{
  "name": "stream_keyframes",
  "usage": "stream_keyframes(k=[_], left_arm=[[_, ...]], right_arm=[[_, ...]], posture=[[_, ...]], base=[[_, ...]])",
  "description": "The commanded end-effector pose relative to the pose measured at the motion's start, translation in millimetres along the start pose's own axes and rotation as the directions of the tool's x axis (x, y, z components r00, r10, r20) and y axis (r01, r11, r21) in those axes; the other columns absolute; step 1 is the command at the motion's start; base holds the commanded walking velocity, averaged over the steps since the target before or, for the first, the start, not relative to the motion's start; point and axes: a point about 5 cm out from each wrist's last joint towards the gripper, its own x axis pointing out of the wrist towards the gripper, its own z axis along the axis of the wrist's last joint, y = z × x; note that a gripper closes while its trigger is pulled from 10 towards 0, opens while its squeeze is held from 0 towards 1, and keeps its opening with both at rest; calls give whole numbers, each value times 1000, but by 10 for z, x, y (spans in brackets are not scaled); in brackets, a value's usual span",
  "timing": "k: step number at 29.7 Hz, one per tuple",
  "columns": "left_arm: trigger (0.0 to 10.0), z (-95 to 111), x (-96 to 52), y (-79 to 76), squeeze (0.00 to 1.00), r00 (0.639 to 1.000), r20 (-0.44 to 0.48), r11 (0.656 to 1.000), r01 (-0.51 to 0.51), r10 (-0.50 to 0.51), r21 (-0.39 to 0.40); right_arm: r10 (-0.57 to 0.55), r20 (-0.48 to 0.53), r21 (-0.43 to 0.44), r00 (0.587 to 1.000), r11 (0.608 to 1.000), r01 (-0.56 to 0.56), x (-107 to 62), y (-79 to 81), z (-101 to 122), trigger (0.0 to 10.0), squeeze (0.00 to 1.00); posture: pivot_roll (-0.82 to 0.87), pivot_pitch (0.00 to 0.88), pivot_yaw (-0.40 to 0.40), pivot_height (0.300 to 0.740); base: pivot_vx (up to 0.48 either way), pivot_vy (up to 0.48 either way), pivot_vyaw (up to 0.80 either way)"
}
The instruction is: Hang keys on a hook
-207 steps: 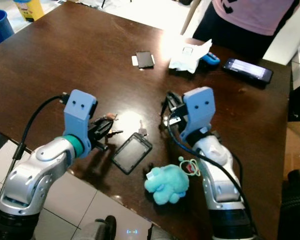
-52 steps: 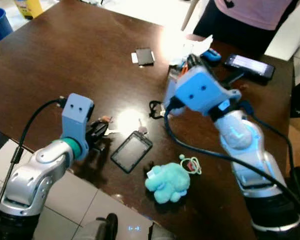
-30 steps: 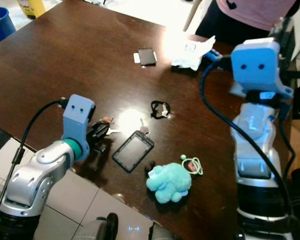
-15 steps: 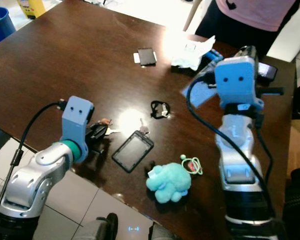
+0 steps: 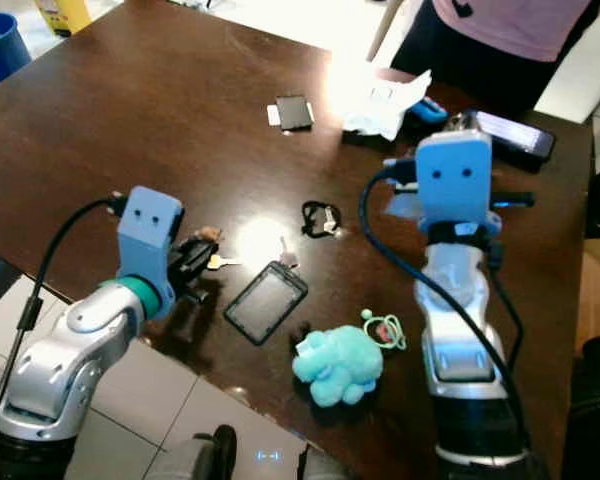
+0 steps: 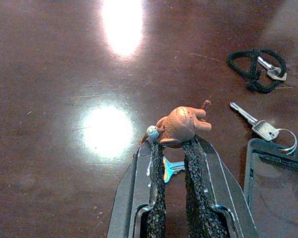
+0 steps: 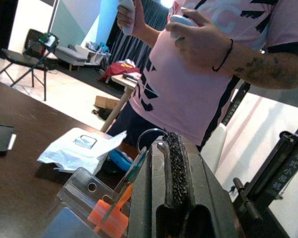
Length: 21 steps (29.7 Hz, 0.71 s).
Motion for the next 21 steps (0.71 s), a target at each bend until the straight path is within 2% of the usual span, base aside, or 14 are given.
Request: stream_keyframes(k=[1, 7, 9, 12, 14, 21], left_arm=[[10000, -1, -32, 15, 0, 1000, 13, 1000, 2, -2, -2], [10000, 146, -50, 25, 0, 994, 112, 1000, -9, 11, -17], [10000, 282, -77, 64, 0, 976, 213, 999, -46, 43, 9], [10000, 282, -77, 64, 0, 976, 213, 999, -46, 43, 9], [10000, 373, -155, 139, 0, 960, 275, 994, -68, 42, 88], [10000, 411, -215, 201, 0, 954, 297, 989, -75, 35, 128]], right_arm=[[8, 25, 22, 1000, 1000, -8, -30, 12, 65, 10000, 0], [-4, 80, 50, 997, 999, 0, -60, -1, 151, 10000, 0], [18, 107, 76, 994, 997, -27, -96, 22, 186, 10000, 0], [18, 107, 76, 994, 997, -27, -96, 22, 186, 10000, 0], [113, 136, 112, 984, 985, -128, -223, 111, 234, 10000, 0], [162, 159, 104, 974, 978, -180, -301, 140, 270, 10000, 0]], posture=[[3, 160, 103, 740], [0, 152, 102, 740], [-1, 133, 98, 740], [-1, 133, 98, 740], [1, 107, 98, 740], [0, 99, 97, 740]], base=[[0, 0, 0], [0, 0, 0], [0, 0, 0], [0, 0, 0], [0, 0, 0], [0, 0, 0]])
